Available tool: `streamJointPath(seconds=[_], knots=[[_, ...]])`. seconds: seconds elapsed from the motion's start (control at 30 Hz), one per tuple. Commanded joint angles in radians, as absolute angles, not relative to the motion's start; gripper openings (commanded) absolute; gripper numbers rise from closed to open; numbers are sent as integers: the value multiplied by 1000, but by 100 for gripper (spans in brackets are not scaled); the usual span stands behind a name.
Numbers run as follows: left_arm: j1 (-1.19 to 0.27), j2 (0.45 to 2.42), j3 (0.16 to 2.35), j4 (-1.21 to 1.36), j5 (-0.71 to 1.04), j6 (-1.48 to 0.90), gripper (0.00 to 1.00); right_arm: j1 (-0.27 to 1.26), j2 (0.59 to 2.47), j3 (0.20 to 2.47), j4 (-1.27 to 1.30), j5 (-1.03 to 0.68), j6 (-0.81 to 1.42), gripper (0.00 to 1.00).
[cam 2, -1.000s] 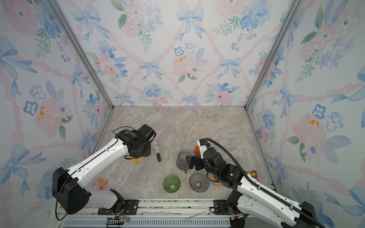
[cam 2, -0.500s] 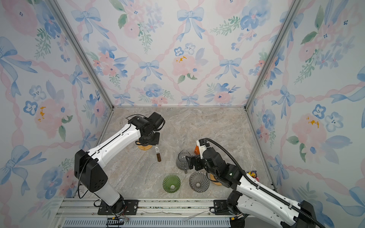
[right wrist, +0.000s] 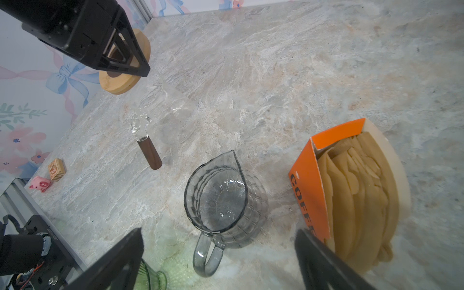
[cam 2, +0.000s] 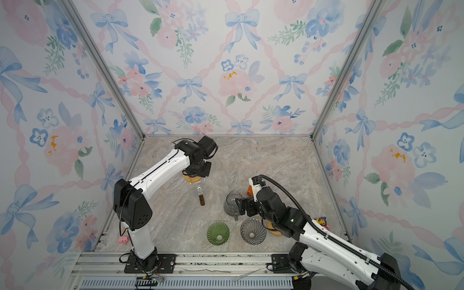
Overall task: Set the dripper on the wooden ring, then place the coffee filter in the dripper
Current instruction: 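Carry the wooden ring holder with the left gripper over the glass dripper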
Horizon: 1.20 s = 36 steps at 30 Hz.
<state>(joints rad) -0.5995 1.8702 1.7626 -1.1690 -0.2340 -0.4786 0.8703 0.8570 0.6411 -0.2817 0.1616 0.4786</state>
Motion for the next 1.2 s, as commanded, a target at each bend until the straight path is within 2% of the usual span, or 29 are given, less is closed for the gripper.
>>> streamJointPath(seconds=[0.0,0.7,1.03,1.17], knots=[[-594,1893,1791,-1188,-206,-442,31,866,844,665,-320,167,475,96],[-591,1934,1753,-1189,-164,-445,33,862,855,676,-335,173,468,96],[-589,1941,1727,-1195,-152,-448,37,861,849,687,-349,172,471,96],[-590,1937,1720,-1194,-159,-449,42,861,832,684,-358,178,481,96]])
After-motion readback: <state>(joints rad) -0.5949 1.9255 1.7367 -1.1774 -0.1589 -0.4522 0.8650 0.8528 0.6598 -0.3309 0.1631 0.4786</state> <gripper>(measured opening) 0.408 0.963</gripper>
